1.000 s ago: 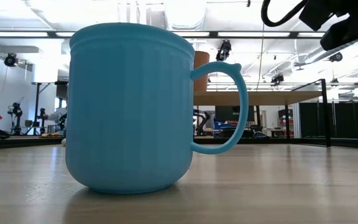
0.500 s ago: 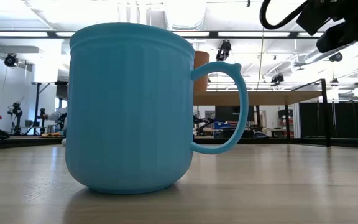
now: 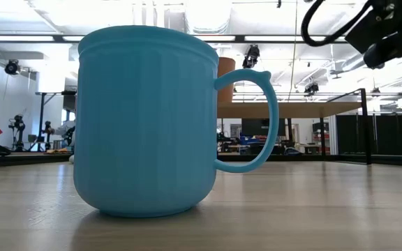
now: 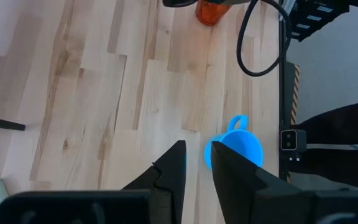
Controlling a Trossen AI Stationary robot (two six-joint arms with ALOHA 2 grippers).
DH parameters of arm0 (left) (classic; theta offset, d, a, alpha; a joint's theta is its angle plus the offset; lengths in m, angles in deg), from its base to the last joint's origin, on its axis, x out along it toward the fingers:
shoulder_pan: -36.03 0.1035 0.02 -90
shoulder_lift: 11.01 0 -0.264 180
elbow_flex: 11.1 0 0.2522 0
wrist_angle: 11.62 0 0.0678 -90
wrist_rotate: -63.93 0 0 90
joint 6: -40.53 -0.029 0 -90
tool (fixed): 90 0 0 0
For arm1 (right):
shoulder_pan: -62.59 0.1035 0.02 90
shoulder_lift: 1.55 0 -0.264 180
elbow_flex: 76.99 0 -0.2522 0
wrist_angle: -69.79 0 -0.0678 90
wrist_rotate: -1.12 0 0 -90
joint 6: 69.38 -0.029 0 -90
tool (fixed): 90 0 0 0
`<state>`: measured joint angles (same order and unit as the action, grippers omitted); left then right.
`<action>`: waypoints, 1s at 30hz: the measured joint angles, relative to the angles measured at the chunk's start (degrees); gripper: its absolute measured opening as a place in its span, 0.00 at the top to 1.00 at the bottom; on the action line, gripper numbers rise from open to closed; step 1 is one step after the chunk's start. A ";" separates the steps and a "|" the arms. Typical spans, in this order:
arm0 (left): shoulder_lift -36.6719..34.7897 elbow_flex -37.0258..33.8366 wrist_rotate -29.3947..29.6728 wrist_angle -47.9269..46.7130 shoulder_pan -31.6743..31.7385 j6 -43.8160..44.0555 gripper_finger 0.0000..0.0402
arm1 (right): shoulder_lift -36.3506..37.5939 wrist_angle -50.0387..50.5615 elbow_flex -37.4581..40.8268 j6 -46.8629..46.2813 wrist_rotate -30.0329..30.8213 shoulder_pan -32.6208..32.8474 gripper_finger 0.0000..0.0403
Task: Stack small to large cups/mugs on shelf
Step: Put the brown cup on the shelf
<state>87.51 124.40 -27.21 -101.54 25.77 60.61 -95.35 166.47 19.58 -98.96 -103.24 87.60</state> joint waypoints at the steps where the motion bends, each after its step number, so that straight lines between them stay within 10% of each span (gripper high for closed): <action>1: 0.00 0.00 -0.01 0.00 -0.01 0.00 0.85 | 0.00 -0.04 0.22 0.02 0.15 0.00 0.87; 15: 0.00 0.00 0.01 0.04 -0.02 0.06 0.85 | 1.30 0.12 -1.51 0.06 1.86 0.00 0.97; 30: 0.01 0.00 0.02 0.50 0.05 0.59 0.85 | 13.71 7.18 -17.80 -5.29 27.64 -8.64 0.98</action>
<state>87.52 124.40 -27.19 -101.04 25.82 61.20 -81.64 173.64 1.78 -104.26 -75.60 78.96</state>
